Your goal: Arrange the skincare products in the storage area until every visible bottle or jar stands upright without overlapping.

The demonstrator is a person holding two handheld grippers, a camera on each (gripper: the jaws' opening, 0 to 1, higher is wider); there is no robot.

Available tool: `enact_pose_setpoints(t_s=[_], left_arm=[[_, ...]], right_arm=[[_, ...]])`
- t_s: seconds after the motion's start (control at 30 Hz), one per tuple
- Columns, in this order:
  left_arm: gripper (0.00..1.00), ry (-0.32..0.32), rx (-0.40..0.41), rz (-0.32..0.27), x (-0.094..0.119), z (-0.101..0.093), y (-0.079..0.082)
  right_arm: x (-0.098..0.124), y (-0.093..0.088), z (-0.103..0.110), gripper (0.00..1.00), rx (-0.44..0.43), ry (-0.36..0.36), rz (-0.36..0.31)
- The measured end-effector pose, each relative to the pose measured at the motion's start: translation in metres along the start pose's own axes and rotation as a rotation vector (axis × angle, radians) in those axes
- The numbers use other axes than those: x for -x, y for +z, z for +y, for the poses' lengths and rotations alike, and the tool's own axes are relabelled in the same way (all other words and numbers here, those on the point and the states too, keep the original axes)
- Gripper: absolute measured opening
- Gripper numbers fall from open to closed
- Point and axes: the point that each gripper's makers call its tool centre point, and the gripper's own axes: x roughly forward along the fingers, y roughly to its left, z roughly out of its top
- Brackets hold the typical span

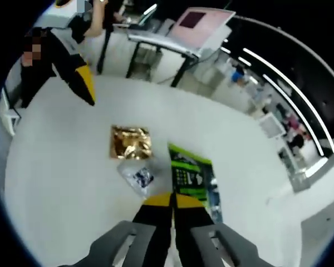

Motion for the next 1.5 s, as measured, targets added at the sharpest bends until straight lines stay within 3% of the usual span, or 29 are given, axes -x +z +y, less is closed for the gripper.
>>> enact_pose_setpoints(t_s=[0.2,0.27,0.47,0.73,0.87,1.07,1.17,1.27,1.5], left_arm=[[0.81,-0.015,0.017,-0.005,-0.002,0.006,0.006],[0.79,-0.015,0.012,0.001,-0.003,0.009,0.008],[0.68,-0.017,-0.016,0.042,-0.005,0.016,0.012],[0.62,-0.055,-0.093,0.111,-0.017,0.027,0.024],[0.61,-0.082,-0.173,0.187,-0.022,0.031,0.026],[0.61,-0.150,-0.229,0.227,-0.031,0.029,0.040],[0.61,-0.190,-0.270,0.302,-0.038,0.027,0.036],[0.61,-0.221,-0.275,0.336,-0.046,0.025,0.034],[0.51,-0.285,-0.285,0.480,-0.064,0.026,0.021]], right_arm=[[0.015,0.004,0.008,0.00,0.050,0.027,-0.040],[0.019,0.002,0.010,0.00,0.026,0.035,-0.043],[0.025,-0.004,0.025,0.00,0.034,0.065,-0.053],[0.040,0.000,0.048,0.00,0.075,0.100,-0.085],[0.044,-0.001,0.056,0.00,0.091,0.109,-0.088],[0.053,-0.001,0.070,0.00,0.132,0.136,-0.121],[0.055,-0.005,0.075,0.00,0.156,0.142,-0.103],[0.058,-0.007,0.079,0.00,0.163,0.151,-0.110],[0.069,-0.006,0.088,0.00,0.224,0.169,-0.127]])
